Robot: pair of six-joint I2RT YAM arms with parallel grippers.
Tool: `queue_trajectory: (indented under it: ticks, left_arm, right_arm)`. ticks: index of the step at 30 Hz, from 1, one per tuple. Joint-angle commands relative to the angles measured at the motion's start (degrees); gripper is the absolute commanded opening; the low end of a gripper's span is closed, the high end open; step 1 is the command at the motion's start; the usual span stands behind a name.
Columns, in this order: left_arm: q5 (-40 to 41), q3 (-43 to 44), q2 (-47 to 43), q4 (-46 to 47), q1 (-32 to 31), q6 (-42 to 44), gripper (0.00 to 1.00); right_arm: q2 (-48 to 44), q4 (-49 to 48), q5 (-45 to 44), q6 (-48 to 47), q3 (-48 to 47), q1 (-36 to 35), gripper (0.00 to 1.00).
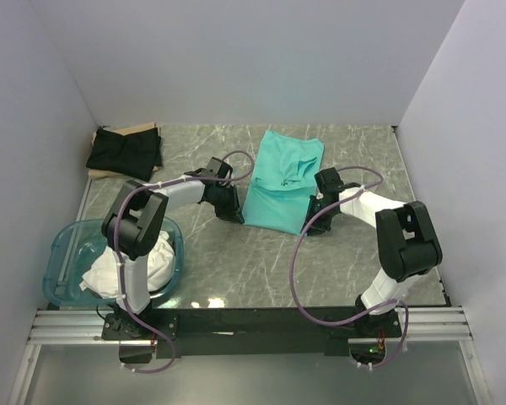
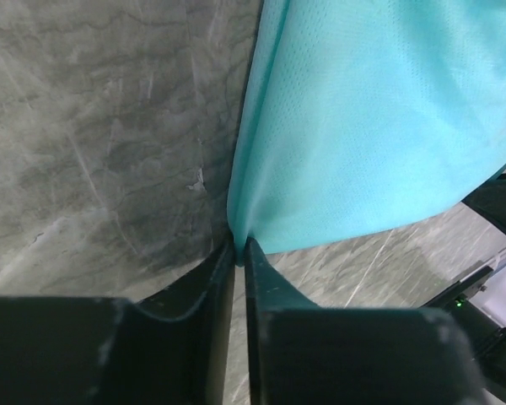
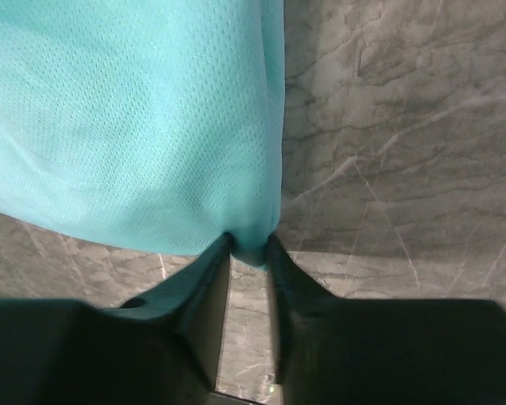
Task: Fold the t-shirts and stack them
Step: Fold the tshirt
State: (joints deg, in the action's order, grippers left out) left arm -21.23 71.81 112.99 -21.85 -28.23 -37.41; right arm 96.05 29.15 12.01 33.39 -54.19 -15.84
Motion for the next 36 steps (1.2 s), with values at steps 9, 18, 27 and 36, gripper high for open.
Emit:
queue_trajectory:
  ticks: [9, 18, 27, 36]
  left_arm:
    - [0.8, 3.5, -0.5, -2.2, -0.5, -0.8, 0.0]
    - [1.2, 5.8, -8.2, -4.1, -0.5, -3.6, 0.0]
    - [0.1, 0.2, -14.0, -2.8, -0.7, -6.3, 0.0]
    - [0.6, -5.3, -21.3, -7.3, -4.4, -5.3, 0.0]
  right_arm:
    - [0.6, 2.0, -1.0, -1.7, -3.3, -0.5, 0.0]
    - [-8.7, 9.2, -3.7, -2.1, -8.6, -0.5, 0.0]
    - [-14.7, 12.5, -4.9, -3.2, -8.0, -0.6, 0.0]
    - [-22.6, 17.1, -4.2, -4.1, -2.9, -0.8, 0.0]
